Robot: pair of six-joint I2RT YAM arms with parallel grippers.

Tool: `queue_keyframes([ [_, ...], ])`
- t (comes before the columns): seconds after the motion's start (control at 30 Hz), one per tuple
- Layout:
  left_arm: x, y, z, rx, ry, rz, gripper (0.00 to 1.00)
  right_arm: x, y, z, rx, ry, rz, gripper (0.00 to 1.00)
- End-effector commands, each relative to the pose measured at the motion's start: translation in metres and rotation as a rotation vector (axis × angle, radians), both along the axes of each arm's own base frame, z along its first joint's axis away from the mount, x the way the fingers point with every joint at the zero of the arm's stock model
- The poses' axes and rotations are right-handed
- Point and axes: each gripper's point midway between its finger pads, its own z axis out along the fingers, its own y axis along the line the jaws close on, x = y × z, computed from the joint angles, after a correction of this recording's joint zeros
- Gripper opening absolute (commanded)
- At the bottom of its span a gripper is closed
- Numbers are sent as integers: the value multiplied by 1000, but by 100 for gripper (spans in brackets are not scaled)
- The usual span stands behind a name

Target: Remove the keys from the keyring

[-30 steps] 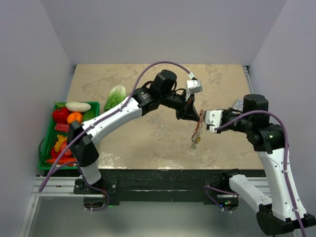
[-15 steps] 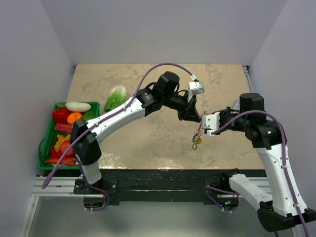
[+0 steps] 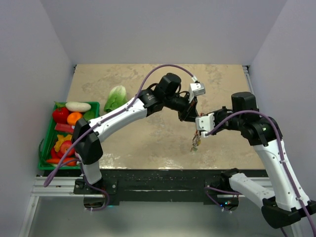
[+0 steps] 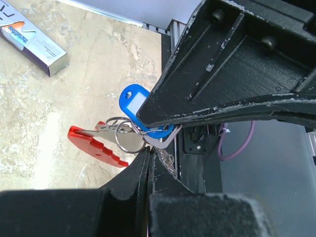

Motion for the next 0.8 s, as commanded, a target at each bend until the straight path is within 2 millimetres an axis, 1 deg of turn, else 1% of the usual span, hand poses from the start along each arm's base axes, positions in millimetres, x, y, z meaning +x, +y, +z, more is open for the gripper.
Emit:
queue_keyframes([
  [0.0, -5, -8, 21, -60, -18, -22, 0, 12, 3, 17, -9, -81, -2, 5],
  [0.03, -5, -8, 19, -57, -13, -25, 0, 11, 3, 16, -23, -84, 8, 7],
  [0.1, -5, -9, 18, -57, -10, -29, 0, 12, 2, 21, -37, -104, 14, 11],
  [0.2, -7, -10, 17, -59, -2, -40, 0, 12, 0, 25, -73, -135, 40, 20],
  [0.23, -8, -10, 18, -63, 1, -50, 0, 13, 0, 26, -85, -147, 51, 25],
  [0.27, -9, -10, 15, -61, 10, -54, 0, 12, 0, 28, -91, -155, 58, 27],
  [0.4, -12, -12, 17, -74, 23, -76, 0, 11, 3, 28, -108, -163, 97, 33],
  [0.5, -14, -12, 19, -82, 26, -88, 0, 10, 9, 26, -92, -163, 118, 41],
  [0.53, -15, -12, 19, -82, 29, -94, 0, 11, 10, 25, -86, -157, 120, 45],
  [0.67, -18, -11, 20, -85, 33, -103, 0, 9, 16, 22, -51, -142, 129, 49],
  [0.73, -19, -11, 21, -90, 30, -111, 0, 10, 18, 27, -14, -137, 99, 51],
  [0.77, -19, -10, 22, -93, 26, -114, 0, 12, 17, 32, 1, -145, 79, 51],
])
